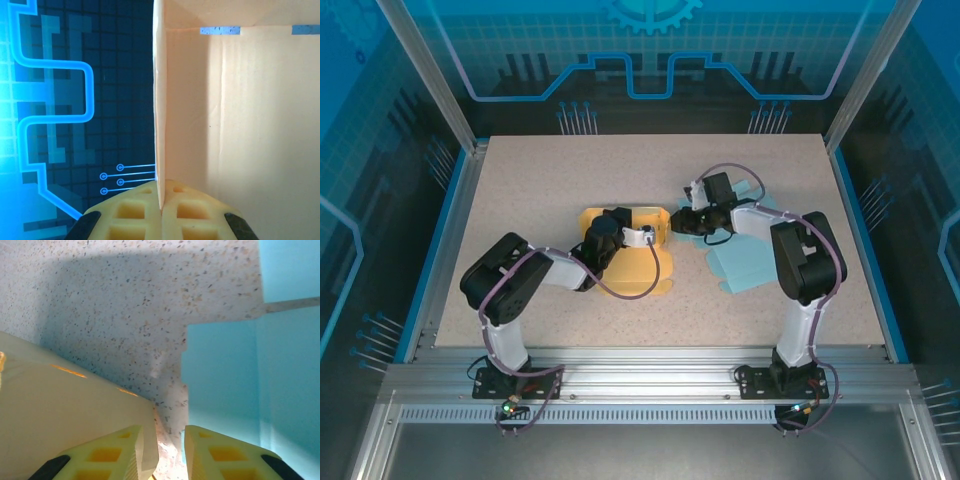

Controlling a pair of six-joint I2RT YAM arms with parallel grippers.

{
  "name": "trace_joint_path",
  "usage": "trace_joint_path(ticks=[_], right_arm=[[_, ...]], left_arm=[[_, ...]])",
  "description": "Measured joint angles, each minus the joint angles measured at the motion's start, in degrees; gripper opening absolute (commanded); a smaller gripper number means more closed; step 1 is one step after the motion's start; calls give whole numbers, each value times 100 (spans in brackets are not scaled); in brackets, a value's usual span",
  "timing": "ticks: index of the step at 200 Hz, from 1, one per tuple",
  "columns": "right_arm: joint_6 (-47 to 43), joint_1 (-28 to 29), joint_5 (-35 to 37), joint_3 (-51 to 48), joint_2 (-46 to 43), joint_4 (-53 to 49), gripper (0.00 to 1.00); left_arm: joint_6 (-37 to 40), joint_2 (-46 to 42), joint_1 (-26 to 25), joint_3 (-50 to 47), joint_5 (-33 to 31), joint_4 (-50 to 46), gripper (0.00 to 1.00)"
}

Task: Fold the paper box

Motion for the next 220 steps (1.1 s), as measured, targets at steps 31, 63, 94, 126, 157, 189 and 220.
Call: trace_joint_path(ticks=[31,63,94,126,157,189,220], right_arm=[[-133,131,26,-142,-57,129,32],[-210,203,57,-210,-138,166,34],[-232,269,72,-251,-162,232,36],[-229,345,118,-442,-315,291,36],[-229,385,162,-658,-479,402,36],[-223,387,162,-693,-487,509,40],[-234,461,157,-693,-487,555,45]], left_arm=[[0,46,2,0,2,59,0],[-2,48,2,0,20,57,0],[-2,48,9,2,35,55,0],[-31,48,37,2,63,48,0],[-136,48,63,2,76,7,0],[-151,48,70,9,107,-11,0],[-151,48,74,31,107,-79,0]])
